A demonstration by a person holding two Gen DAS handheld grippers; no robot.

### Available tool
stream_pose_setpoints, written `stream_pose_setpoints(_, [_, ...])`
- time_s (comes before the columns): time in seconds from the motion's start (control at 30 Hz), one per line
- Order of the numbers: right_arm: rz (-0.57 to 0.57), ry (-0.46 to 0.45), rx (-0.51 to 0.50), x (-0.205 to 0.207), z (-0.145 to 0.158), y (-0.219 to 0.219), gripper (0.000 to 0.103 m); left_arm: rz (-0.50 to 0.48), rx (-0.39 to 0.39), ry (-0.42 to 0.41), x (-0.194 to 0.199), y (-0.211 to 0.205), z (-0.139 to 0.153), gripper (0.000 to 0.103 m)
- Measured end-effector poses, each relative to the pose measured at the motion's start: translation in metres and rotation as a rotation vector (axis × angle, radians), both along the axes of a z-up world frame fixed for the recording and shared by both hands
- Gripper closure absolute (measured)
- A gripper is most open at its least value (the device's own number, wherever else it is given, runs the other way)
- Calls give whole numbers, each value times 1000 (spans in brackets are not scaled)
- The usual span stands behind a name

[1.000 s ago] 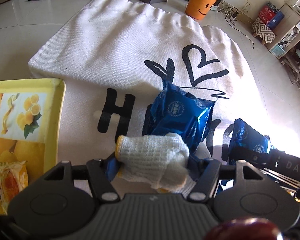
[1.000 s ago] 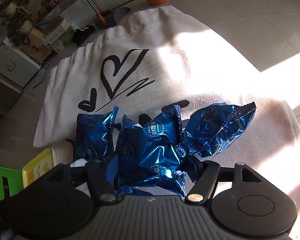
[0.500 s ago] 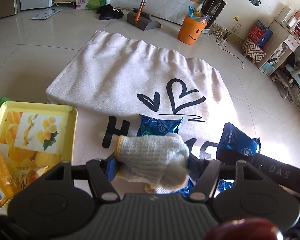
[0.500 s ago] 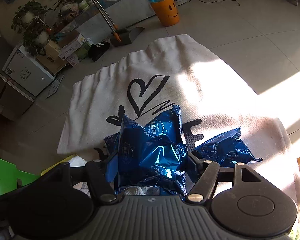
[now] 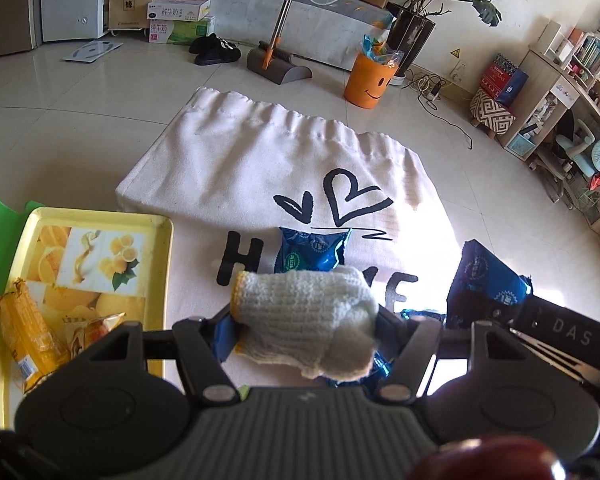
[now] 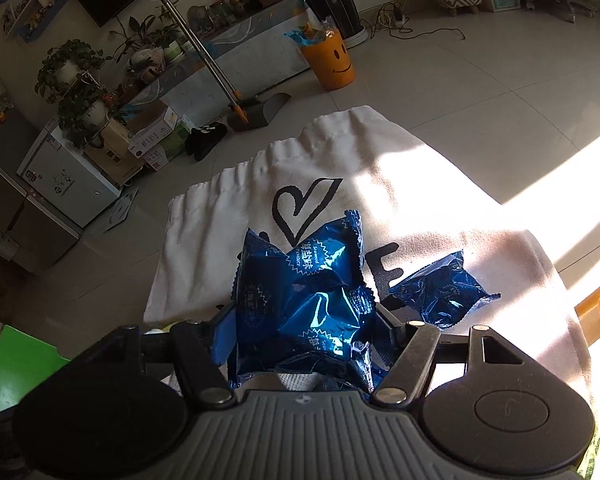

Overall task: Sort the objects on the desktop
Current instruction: 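Lift and carry the glove with the left gripper while the right carries the blue packet to the tray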

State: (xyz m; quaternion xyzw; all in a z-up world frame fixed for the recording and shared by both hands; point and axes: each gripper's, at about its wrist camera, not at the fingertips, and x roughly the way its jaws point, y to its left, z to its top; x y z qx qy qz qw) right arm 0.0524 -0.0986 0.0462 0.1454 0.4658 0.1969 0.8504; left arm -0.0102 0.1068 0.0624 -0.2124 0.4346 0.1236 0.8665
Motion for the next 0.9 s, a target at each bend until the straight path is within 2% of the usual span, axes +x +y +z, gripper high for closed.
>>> stream_pose_setpoints(0.23, [15,30,-8,-29,-10,1,35,3,19,5,-24,4,-2,39])
stream_pose_setpoints(0.5, [45,46,-29,-43,-20,22,35,30,31,19,-43,23,-8,39])
stream_pose_setpoints(0.73, [118,54,-25,-55,-28,54,35,86,22,30,-53,52,-13,39])
stream_pose_setpoints(0.9, [198,67,-7,-67,-38,84,35,160,-1,35,-58,81,-15,39])
